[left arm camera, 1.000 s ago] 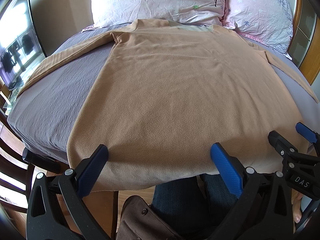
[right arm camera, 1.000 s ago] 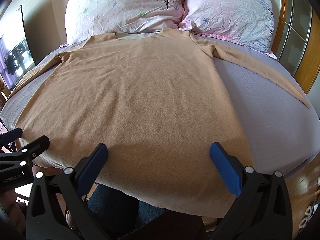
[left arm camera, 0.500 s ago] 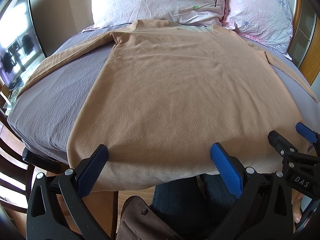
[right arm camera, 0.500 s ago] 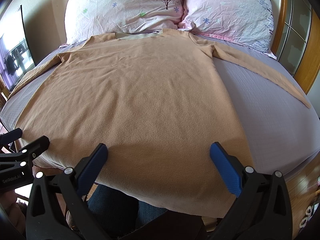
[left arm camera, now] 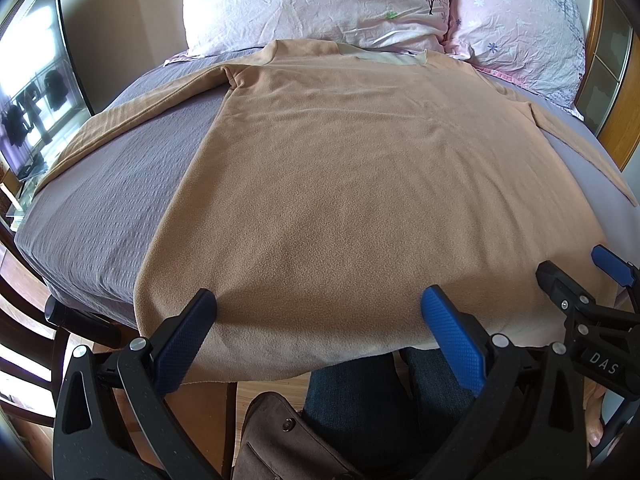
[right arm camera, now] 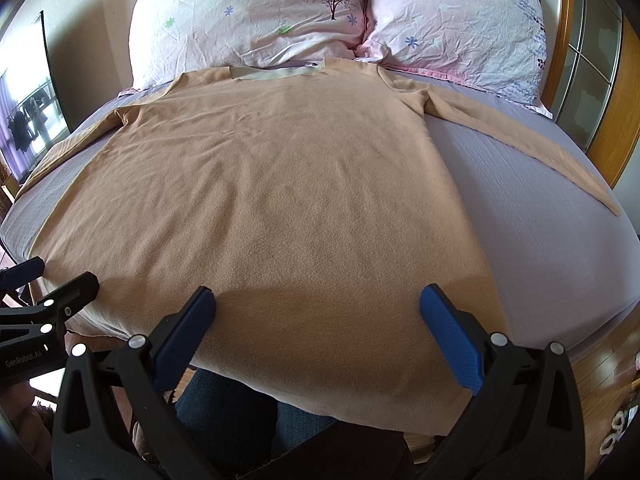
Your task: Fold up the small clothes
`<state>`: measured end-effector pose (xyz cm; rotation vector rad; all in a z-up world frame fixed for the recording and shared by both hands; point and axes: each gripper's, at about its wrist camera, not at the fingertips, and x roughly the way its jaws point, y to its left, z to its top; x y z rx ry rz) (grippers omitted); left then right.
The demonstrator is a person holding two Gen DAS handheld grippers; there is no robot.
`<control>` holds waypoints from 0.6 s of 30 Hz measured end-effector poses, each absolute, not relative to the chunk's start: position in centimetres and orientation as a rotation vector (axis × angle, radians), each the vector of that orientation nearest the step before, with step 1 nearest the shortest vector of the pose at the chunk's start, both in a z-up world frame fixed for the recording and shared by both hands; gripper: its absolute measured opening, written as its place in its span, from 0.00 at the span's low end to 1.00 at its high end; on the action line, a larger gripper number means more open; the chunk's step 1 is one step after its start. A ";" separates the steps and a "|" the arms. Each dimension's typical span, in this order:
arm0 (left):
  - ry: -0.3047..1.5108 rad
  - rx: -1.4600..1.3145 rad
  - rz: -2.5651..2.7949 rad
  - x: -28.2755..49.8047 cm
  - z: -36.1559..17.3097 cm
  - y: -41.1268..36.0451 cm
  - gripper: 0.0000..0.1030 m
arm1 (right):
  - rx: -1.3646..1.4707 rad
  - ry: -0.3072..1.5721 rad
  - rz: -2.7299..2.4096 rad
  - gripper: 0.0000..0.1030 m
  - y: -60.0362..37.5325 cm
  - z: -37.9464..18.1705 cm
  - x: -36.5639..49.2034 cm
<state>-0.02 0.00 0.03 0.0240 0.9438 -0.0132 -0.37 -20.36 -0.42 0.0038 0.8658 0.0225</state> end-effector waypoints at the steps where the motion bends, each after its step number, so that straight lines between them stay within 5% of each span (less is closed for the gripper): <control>1: 0.944 0.024 -0.013 0.0 0.0 0.0 0.99 | 0.004 0.866 0.022 0.98 -20.4 -0.4 -0.4; 13: 0.917 0.028 -0.014 -0.2 0.0 0.0 0.99 | -0.005 0.798 0.065 0.98 -20.4 -0.3 -0.3; 18: 0.876 0.056 -0.035 -0.8 0.6 -0.1 0.99 | 0.225 0.710 0.041 0.98 -28.9 2.6 1.6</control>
